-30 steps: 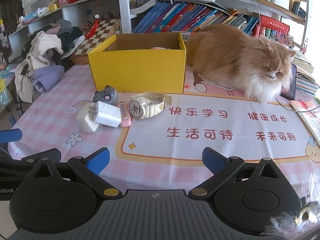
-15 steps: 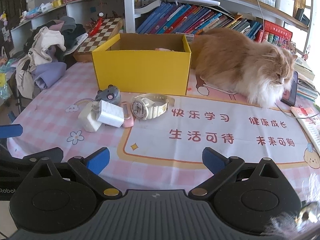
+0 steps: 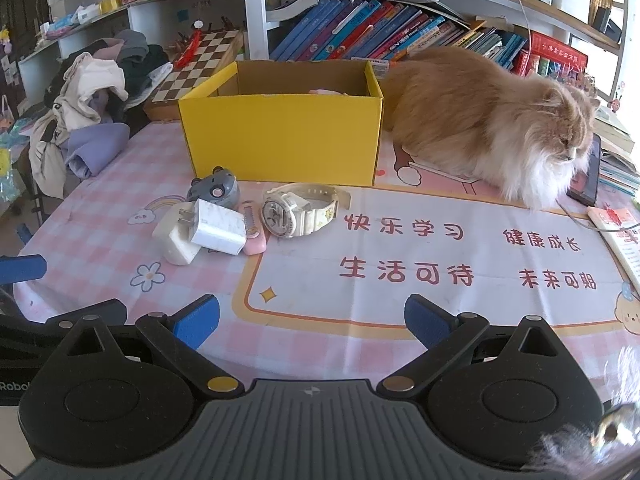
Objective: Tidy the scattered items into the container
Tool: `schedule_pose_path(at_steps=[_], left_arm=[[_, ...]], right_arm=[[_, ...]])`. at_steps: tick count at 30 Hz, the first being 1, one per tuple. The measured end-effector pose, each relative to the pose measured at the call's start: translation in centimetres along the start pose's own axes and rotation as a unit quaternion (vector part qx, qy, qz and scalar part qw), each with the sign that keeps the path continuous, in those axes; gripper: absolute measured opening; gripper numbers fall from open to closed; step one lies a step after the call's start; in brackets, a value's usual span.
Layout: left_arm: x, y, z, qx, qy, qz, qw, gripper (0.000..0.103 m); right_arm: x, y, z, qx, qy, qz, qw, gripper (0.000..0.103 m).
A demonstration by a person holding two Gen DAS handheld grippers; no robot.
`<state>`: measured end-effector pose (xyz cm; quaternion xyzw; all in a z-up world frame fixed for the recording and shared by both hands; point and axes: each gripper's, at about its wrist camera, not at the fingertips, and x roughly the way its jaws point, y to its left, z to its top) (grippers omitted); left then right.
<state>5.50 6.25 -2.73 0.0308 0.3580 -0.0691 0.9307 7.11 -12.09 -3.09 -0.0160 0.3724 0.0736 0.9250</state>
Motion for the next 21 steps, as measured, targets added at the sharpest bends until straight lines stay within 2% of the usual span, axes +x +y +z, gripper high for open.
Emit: schedule_pose_path(at_steps=[13, 21], left_arm=[[1.3, -0.2, 0.3, -0.003, 0.015, 0.001, 0.9999, 0.101], [1.9, 0.3, 0.6, -0.021, 0.018, 0.009, 0.9996, 0.101]], right_arm=[[1.4, -0.4, 0.5, 0.000, 0.020, 0.006, 1.000, 0.101], [2.2, -1.0, 1.1, 0.006, 0.024, 0.007, 1.000, 0.101]])
